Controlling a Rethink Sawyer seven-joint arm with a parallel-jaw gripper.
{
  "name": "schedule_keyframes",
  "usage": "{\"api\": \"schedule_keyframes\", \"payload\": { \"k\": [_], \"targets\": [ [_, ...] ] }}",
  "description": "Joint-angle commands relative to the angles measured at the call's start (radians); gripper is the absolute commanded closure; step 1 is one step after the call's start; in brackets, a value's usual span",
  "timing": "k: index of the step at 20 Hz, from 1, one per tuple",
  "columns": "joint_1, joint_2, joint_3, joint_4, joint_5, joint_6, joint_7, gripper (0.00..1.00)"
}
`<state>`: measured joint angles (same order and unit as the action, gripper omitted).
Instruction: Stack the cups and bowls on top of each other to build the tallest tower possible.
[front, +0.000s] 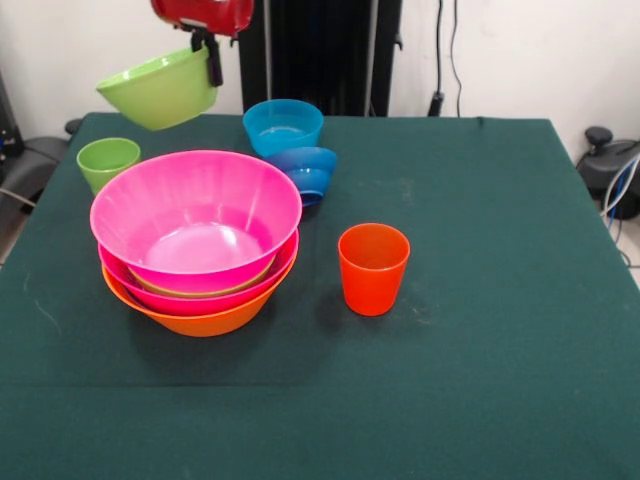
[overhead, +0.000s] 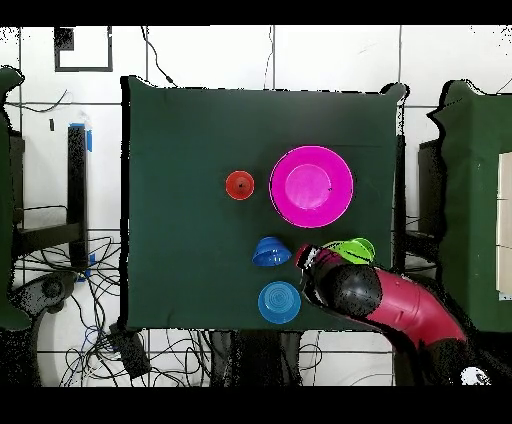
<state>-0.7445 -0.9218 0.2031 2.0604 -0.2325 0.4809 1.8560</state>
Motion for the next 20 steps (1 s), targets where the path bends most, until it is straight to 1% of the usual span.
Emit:
{"api": "schedule_keyframes", "payload": {
  "k": [1, 5, 8, 11, 15, 20],
  "targets": [
    [0.071, -0.036, 0.004, -0.11, 0.055, 0.238, 0.082, 1.0],
    [0.081, -0.047, 0.006, -0.137, 0.061, 0.286, 0.079, 1.0],
    [0.075, -0.015, 0.022, -0.169, 0.064, 0.278, 0.067, 1.0],
    [0.071, 0.0, 0.034, -0.206, 0.058, 0.266, 0.046, 1.0],
    [0.067, 0.011, 0.057, -0.254, 0.06, 0.286, 0.012, 1.0],
    [0.073, 0.051, 0.073, -0.31, 0.045, 0.287, -0.016, 1.0]
  ]
}}
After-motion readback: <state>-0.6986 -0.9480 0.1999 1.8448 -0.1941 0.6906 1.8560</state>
